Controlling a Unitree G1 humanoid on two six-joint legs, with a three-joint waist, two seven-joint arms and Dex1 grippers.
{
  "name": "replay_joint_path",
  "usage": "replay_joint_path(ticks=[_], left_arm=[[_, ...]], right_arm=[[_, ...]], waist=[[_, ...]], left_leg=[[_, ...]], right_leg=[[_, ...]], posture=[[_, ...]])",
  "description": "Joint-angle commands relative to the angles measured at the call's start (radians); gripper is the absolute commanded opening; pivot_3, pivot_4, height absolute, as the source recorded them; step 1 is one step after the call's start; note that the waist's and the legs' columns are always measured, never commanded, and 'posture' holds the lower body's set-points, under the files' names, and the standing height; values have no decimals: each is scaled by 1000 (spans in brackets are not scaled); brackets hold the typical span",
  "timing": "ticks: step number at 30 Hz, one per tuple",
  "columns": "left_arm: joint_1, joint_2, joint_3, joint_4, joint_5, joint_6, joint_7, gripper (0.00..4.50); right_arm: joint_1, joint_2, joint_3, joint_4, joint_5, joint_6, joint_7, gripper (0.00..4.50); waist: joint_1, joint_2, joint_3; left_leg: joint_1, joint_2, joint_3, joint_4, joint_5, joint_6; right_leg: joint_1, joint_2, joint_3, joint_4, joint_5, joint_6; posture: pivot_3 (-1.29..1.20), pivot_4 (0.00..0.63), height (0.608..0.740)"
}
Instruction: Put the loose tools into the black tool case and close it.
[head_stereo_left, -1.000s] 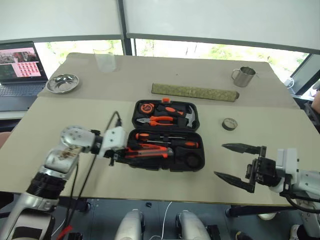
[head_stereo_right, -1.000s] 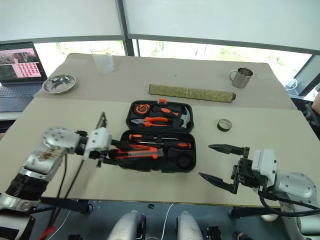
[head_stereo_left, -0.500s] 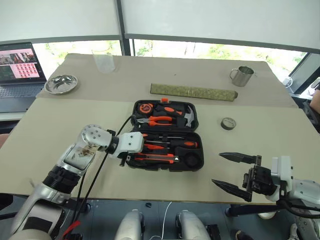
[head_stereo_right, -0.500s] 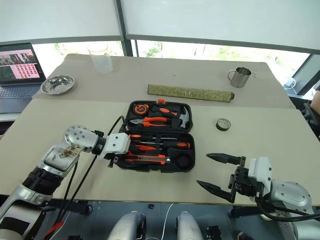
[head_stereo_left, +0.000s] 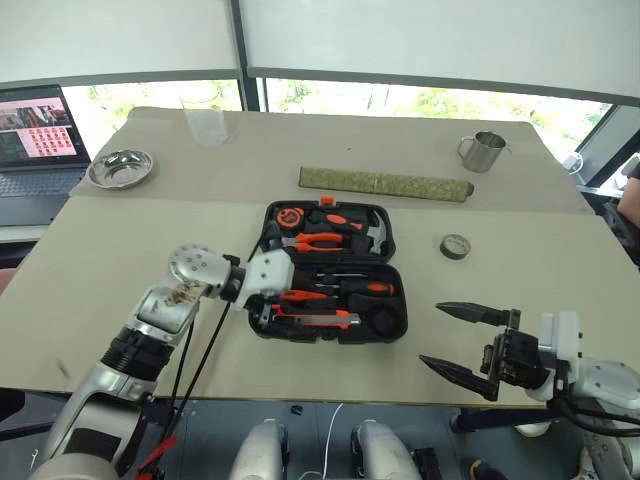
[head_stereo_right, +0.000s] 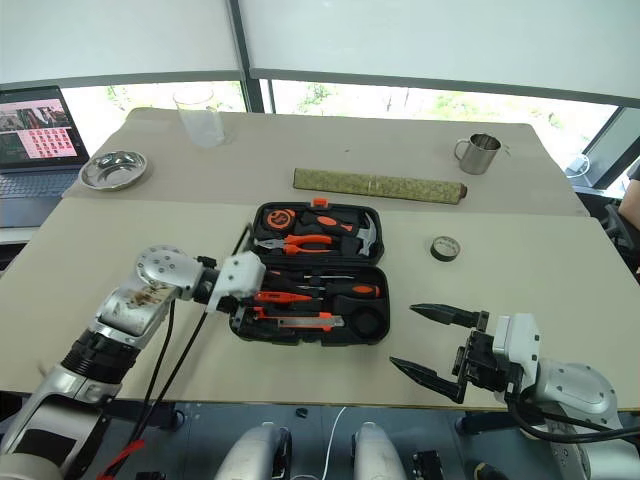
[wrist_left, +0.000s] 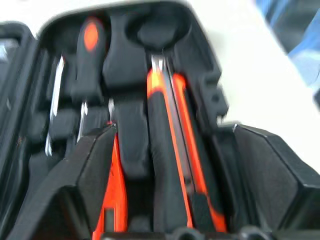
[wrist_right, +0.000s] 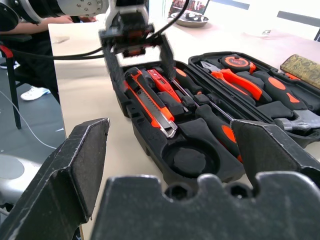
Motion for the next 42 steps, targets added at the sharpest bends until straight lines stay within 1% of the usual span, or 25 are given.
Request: replay_joint_path(ticks=[1,2,4,6,7,10,11,13,14,17,26,28,30,31,32,34,36,38,39,41,42], left_arm=[[-30,7,71,16,-70,-31,-39,3529],[-20,9,70,20,-75,-50,-60,3293],[-3,3,57,38,-51,-107,-68,2479],[16,-1,32,54,-14,-160,-71,1779],[27,-1,22,52,-10,-166,-74,1344],[68,-22,9,45,-9,-169,-54,275],[79,-24,1,49,5,-188,-53,34],[89,-38,-13,70,39,-208,-20,34],[92,-42,-20,75,48,-188,-7,34],[99,-78,-26,96,53,-180,25,34],[121,-78,-104,153,151,-167,49,34],[131,-75,-138,165,183,-121,61,34],[138,-79,-163,184,209,-117,77,34],[140,-87,-165,191,209,-118,84,34],[142,-99,-161,200,204,-139,95,34],[147,-120,-126,191,160,-119,113,34],[146,-116,-90,169,124,-100,111,34],[153,-81,-68,145,92,-142,50,34],[156,-78,-38,129,54,-159,35,34],[160,-90,28,100,-24,-164,38,535],[155,-107,102,70,-99,-133,74,747]], right_arm=[[-17,10,-1,-16,4,-11,-8,4500],[-21,13,3,-14,2,-12,-10,4500],[-29,20,9,-11,-1,-13,-15,4500],[-33,25,12,-11,-3,-13,-19,4500],[-33,26,12,-12,-4,-13,-20,4500],[-32,33,10,-16,-5,-16,-31,4500],[-32,35,10,-17,-6,-16,-33,4500],[-31,36,11,-19,-8,-16,-36,4500],[-31,36,13,-21,-8,-16,-39,4500],[-34,36,18,-31,-6,-8,-49,4500],[-23,32,20,-31,-6,-11,-52,4500],[-24,35,24,-30,-9,-13,-53,4500],[-31,37,27,-28,-11,-14,-56,4500],[-34,38,28,-26,-12,-15,-57,4500],[-36,38,29,-25,-13,-15,-58,4500],[-37,37,27,-25,-15,-18,-60,4500],[-36,32,16,-24,-12,-16,-59,4500],[-28,25,-4,-17,-13,-25,-54,4500],[-24,22,-20,-12,-12,-27,-57,4500],[-18,20,-46,-7,-11,-27,-65,4500],[-15,21,-77,3,-2,-23,-80,4500]], waist=[[0,0,0],[-1,0,0],[-2,0,0],[-2,0,0],[-2,0,0],[-1,0,0],[0,0,0],[0,0,0],[1,0,0],[2,0,0],[3,2,-1],[4,4,-3],[6,6,-5],[6,6,-5],[6,6,-6],[10,7,-8],[12,7,-9],[12,7,-9],[11,7,-9],[6,7,-8],[6,7,-8]], left_leg=[[0,0,0,0,0,0],[0,0,0,0,0,0],[1,-1,0,0,0,0],[1,0,0,0,0,0],[1,0,0,0,0,0],[0,-1,0,0,0,0],[0,0,0,0,0,0],[0,0,0,0,0,0],[0,0,0,0,0,0],[1,-1,0,0,0,0],[3,0,0,0,0,0],[5,-1,0,0,0,0],[8,-1,0,0,0,0],[11,0,0,0,0,1],[12,0,0,0,-1,1],[14,0,0,0,-1,1],[14,0,0,0,-1,1],[14,1,0,0,-1,1],[14,1,0,0,-1,1],[14,1,0,0,-1,1],[12,1,0,0,-1,1]], right_leg=[[0,0,0,0,0,0],[0,0,0,0,0,0],[0,0,1,0,0,-1],[0,0,0,0,0,-1],[0,0,0,0,0,-1],[0,0,0,0,1,-1],[1,-1,0,0,1,-1],[0,-1,0,0,1,-1],[1,-1,0,0,1,-1],[1,-1,0,0,1,-1],[3,0,0,0,1,-1],[5,-1,0,0,0,0],[9,-1,0,-1,0,0],[12,-1,0,-2,-2,4],[14,-1,0,-2,-4,7],[16,-1,0,-2,-4,7],[16,-1,0,-2,-4,7],[16,-1,0,-2,-4,7],[15,-1,0,-2,-4,7],[14,-1,0,-2,-5,6],[13,-1,0,-1,-4,5]], posture=[[0,150,740],[0,150,740],[0,150,740],[0,150,740],[0,150,740],[0,150,740],[0,150,740],[0,150,740],[0,150,740],[0,150,740],[0,150,740],[0,150,740],[0,150,740],[0,150,740],[0,150,740],[0,150,740],[0,150,740],[0,150,740],[0,150,740],[0,150,740],[0,150,740]])
